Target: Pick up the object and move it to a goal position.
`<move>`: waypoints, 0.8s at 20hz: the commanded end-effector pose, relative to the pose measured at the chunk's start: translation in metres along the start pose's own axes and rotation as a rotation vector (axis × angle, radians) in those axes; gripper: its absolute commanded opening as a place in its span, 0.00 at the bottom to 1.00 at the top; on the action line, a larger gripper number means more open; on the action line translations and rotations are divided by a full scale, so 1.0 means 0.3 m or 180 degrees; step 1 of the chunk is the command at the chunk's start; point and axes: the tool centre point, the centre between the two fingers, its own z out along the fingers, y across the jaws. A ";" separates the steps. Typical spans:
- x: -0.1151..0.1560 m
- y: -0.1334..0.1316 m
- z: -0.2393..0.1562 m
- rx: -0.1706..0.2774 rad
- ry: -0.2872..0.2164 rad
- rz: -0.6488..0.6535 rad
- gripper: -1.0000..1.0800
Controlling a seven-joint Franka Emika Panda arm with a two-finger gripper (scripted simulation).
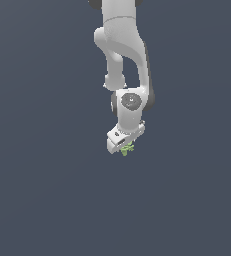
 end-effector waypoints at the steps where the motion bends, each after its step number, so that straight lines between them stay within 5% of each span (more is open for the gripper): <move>1: 0.002 0.002 0.007 -0.0003 0.0004 0.0000 0.96; 2: 0.002 0.002 0.007 -0.0003 0.0004 0.0000 0.00; 16: 0.000 0.023 0.001 -0.0007 0.0008 0.0000 0.00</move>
